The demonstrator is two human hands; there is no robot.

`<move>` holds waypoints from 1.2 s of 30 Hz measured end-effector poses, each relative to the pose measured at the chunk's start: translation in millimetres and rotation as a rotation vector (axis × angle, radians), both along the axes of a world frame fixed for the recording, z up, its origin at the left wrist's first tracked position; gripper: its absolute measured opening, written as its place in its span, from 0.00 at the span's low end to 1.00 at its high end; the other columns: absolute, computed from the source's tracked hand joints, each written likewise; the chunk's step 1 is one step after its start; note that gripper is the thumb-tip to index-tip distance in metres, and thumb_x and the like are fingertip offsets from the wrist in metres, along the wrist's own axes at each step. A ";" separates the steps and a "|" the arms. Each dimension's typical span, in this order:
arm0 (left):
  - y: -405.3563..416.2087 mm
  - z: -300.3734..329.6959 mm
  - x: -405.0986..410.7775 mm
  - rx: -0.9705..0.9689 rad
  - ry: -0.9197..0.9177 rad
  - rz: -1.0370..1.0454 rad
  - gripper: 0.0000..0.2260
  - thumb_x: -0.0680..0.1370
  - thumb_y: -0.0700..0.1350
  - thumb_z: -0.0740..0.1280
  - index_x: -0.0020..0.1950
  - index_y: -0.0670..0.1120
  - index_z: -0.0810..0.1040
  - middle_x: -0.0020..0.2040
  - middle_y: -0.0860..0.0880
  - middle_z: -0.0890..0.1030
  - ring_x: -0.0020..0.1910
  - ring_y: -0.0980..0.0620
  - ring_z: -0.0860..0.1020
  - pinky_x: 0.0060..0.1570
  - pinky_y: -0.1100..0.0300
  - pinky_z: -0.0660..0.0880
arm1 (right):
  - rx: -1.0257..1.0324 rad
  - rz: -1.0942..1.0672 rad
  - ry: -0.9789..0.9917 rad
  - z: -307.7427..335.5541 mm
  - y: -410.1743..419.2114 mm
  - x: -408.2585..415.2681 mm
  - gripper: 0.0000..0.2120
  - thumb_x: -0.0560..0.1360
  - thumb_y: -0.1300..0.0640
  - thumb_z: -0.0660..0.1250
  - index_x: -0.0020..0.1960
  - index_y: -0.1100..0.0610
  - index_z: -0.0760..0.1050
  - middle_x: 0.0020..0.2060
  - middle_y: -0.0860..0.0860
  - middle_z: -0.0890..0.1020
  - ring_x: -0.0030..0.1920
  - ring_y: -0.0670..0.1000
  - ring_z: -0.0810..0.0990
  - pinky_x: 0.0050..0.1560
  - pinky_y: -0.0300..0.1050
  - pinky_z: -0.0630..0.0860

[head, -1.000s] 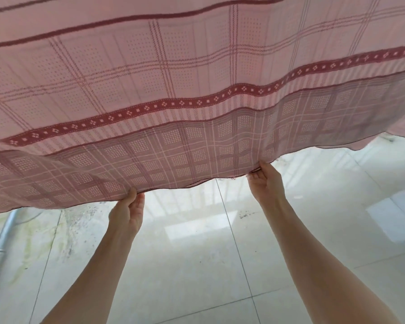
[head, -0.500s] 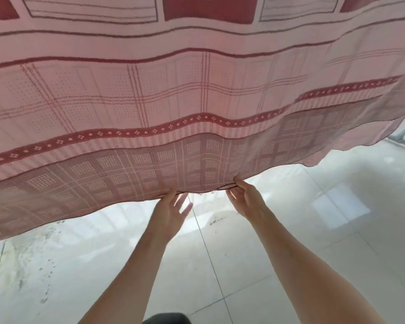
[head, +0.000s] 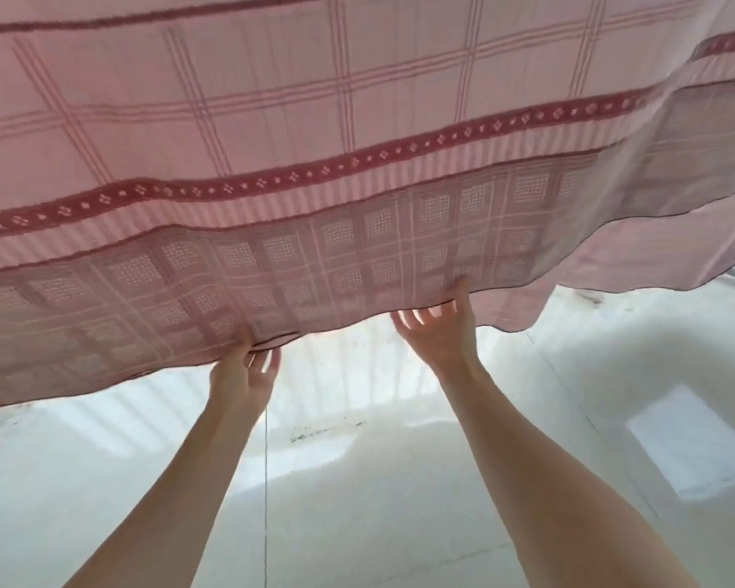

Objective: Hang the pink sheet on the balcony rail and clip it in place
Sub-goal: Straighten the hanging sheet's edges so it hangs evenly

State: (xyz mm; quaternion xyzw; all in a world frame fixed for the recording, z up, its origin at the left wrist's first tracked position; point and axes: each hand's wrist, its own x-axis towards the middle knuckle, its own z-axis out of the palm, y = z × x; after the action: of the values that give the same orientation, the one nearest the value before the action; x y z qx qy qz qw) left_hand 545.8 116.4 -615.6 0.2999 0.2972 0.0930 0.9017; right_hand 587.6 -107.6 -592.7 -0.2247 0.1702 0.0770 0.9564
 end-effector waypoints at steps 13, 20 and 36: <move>-15.0 17.0 -29.7 0.175 0.074 0.212 0.06 0.79 0.38 0.61 0.47 0.49 0.74 0.43 0.54 0.81 0.46 0.55 0.77 0.58 0.54 0.70 | -0.345 0.211 -0.026 -2.9 -85.3 24.1 0.05 0.78 0.56 0.63 0.51 0.54 0.76 0.47 0.49 0.80 0.49 0.49 0.79 0.49 0.43 0.75; -13.7 3.8 -20.6 0.213 -0.003 0.144 0.06 0.80 0.38 0.59 0.51 0.48 0.73 0.50 0.52 0.78 0.49 0.55 0.78 0.58 0.54 0.70 | -0.328 0.099 -0.007 -25.1 -76.9 38.1 0.06 0.78 0.55 0.63 0.53 0.52 0.76 0.54 0.50 0.79 0.54 0.51 0.78 0.48 0.45 0.74; 19.5 -9.9 -18.2 0.257 -0.079 0.111 0.06 0.79 0.38 0.60 0.50 0.47 0.75 0.39 0.55 0.84 0.41 0.58 0.82 0.46 0.57 0.75 | -0.202 -0.042 0.075 -42.6 -32.2 40.3 0.04 0.78 0.55 0.63 0.50 0.52 0.75 0.54 0.51 0.78 0.54 0.53 0.77 0.54 0.51 0.72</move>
State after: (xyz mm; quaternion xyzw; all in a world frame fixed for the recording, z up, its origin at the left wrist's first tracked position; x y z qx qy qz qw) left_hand 527.5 135.9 -625.5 0.3920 0.2631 0.1918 0.8604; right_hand 627.9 -139.8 -635.3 -0.3132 0.2176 0.0477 0.9232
